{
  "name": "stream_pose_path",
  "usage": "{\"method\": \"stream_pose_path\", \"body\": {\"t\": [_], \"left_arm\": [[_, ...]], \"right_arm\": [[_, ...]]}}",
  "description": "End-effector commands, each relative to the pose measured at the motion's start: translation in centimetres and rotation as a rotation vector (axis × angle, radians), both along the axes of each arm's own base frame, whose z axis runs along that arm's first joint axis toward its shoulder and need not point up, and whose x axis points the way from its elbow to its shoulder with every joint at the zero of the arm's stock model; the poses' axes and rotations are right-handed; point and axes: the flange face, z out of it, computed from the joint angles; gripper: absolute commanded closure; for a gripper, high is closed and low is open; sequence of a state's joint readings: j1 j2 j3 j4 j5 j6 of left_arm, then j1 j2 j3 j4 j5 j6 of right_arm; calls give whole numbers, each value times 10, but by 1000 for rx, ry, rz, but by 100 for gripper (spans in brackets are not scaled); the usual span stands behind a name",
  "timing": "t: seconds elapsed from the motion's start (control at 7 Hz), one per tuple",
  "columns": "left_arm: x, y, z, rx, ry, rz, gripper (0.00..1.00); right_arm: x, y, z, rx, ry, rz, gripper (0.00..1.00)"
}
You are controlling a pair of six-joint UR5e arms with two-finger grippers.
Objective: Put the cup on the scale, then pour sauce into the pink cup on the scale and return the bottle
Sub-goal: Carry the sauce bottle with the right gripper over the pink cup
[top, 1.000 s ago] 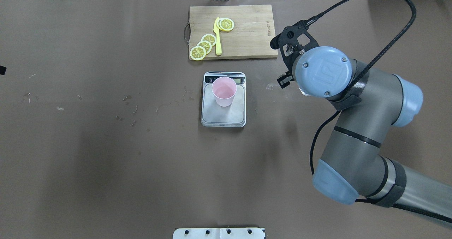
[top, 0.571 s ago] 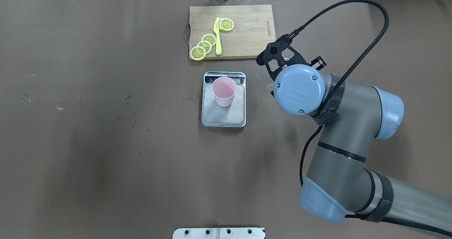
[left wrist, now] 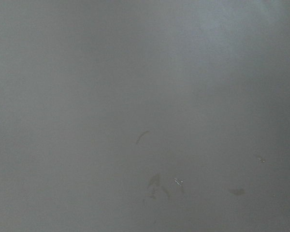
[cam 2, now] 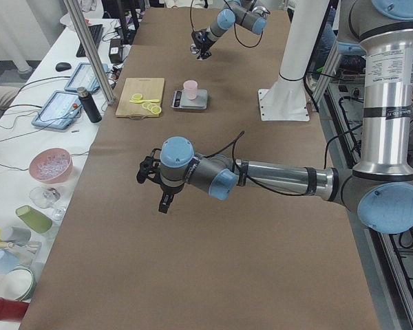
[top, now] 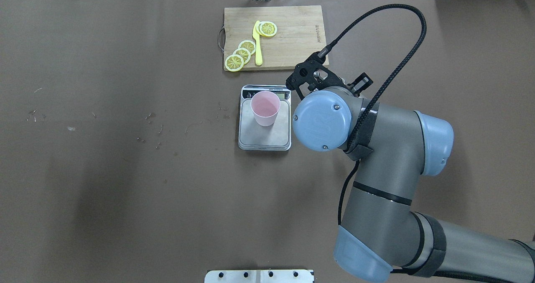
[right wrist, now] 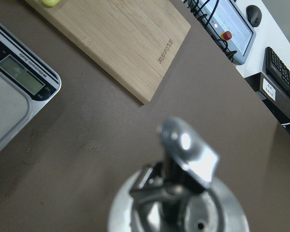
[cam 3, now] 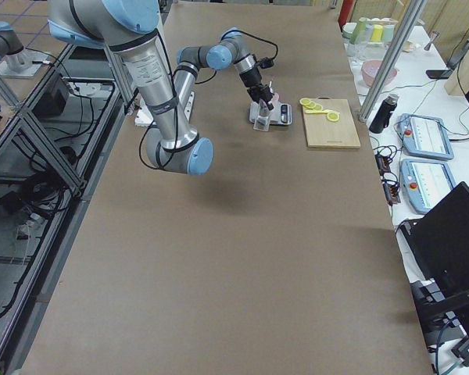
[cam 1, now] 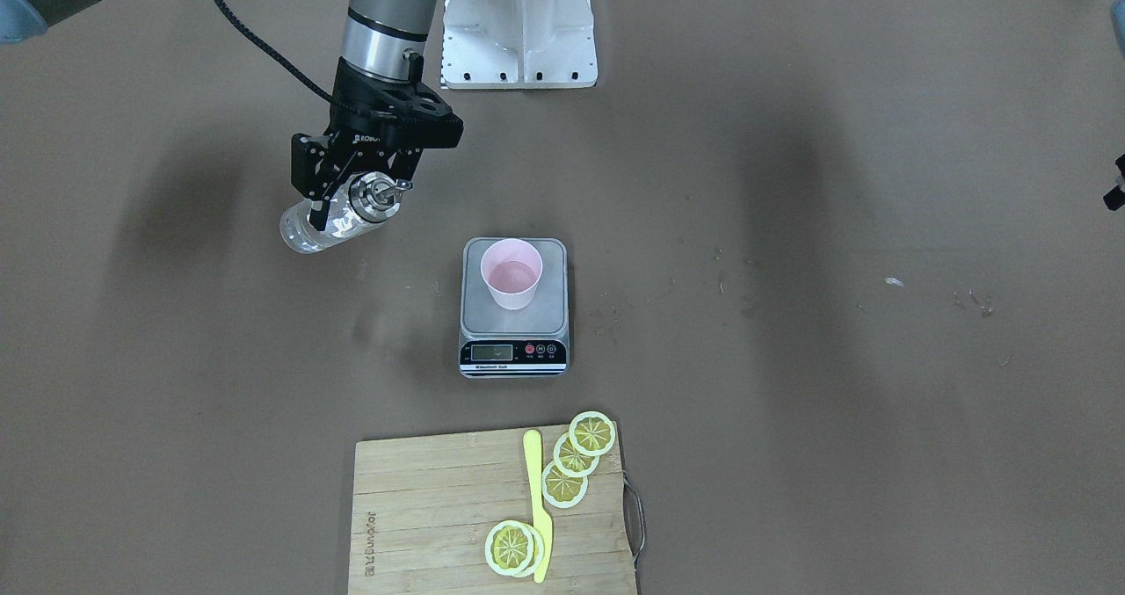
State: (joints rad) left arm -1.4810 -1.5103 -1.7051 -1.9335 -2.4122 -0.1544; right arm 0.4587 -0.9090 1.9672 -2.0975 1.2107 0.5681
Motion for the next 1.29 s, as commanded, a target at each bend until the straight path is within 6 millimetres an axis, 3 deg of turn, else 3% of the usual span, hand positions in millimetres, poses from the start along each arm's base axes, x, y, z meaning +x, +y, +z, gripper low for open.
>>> {"method": "stream_pose_path", "body": {"t": [0.0,0.43,0.71,1.14], "left_arm": [[-17,9,23,-12,-12,-7,3],[-24,22,39,-24,-18,-2,3],[-34,26,54,-24,-28,2,3],[-36,26,63,-40,-28,-2,3]], "right_arm": [[-5,0,-8,10,68,-9,100],[-38,-15,-33,19,130,-31,100],[-59,-26,-34,26,190,-46,100],[-61,-32,-22,34,312,-56,100]]}}
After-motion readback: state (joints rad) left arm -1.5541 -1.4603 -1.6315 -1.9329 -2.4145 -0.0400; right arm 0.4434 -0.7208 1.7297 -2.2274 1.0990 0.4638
